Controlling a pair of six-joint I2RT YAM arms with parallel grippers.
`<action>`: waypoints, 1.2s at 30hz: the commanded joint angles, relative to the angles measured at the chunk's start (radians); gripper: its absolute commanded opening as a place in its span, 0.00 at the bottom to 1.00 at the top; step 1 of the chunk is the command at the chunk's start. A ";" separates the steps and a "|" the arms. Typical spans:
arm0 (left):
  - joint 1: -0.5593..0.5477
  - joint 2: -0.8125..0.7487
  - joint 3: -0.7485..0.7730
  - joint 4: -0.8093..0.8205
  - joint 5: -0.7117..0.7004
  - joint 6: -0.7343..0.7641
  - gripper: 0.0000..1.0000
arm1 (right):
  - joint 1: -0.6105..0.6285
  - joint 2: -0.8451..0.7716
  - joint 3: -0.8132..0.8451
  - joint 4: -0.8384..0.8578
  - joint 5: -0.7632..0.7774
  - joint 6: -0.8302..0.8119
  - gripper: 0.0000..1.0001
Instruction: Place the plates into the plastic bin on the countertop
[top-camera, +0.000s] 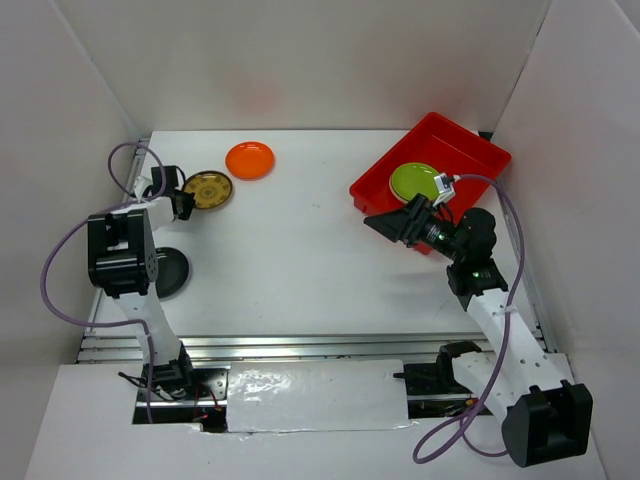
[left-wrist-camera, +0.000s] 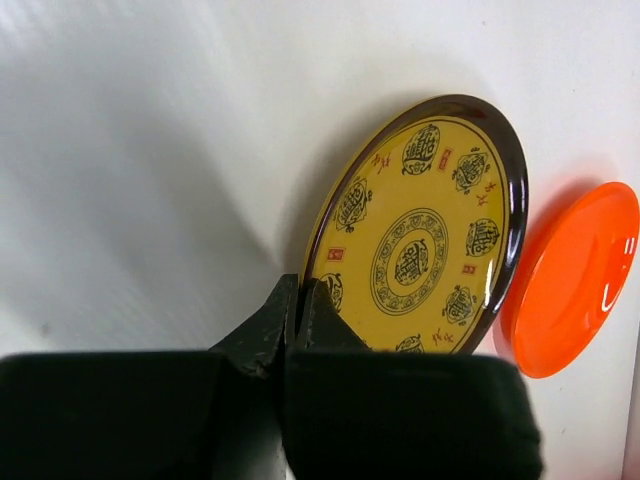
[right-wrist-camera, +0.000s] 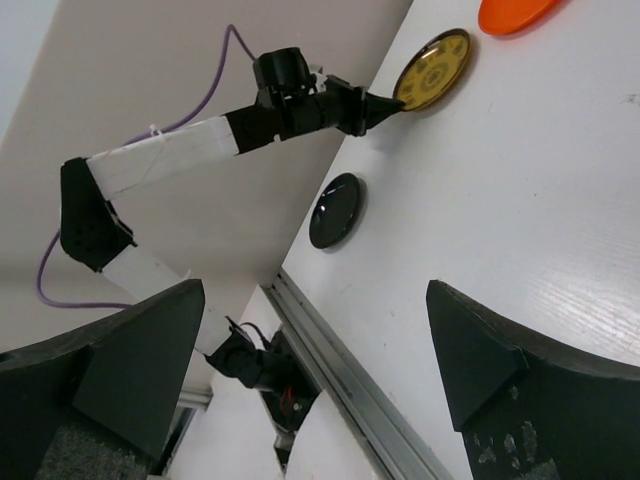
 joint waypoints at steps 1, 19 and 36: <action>0.007 -0.069 -0.030 -0.151 -0.084 0.000 0.00 | 0.019 -0.013 0.056 -0.031 0.030 -0.040 1.00; -0.427 -0.572 -0.156 -0.228 0.135 0.368 0.00 | 0.238 0.668 0.430 -0.081 0.320 -0.164 1.00; -0.490 -0.431 -0.104 -0.112 0.374 0.399 0.08 | 0.226 0.805 0.370 0.074 0.263 -0.057 0.00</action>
